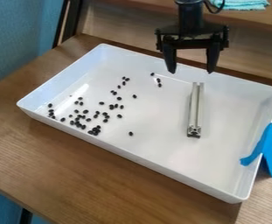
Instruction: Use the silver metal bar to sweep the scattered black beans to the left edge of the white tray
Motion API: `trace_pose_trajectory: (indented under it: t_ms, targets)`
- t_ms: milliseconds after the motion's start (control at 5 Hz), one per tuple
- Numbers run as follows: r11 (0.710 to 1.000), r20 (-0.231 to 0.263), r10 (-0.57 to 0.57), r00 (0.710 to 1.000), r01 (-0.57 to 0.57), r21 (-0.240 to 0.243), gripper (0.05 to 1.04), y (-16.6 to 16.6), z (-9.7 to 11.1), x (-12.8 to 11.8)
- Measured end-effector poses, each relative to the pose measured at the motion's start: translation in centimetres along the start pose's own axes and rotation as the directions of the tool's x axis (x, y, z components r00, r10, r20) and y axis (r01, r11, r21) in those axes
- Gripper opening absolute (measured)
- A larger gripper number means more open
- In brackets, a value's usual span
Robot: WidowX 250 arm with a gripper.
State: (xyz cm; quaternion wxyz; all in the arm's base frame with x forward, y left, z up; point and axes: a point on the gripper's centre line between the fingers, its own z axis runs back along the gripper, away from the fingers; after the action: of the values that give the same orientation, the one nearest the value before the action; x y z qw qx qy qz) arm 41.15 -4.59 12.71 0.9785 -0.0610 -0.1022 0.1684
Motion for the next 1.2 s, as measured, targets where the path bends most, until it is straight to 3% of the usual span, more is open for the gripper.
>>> trace_pose_trajectory:
  t_ms: [200, 1200]
  targets:
    - [1.000, -0.036, 0.008, 0.999, -0.007, 0.017, 1.000, 0.3, -1.6, -0.3]
    - [0.998, -0.009, -0.007, 1.000, 0.008, 0.065, 1.000, -0.1, -5.4, -0.3]
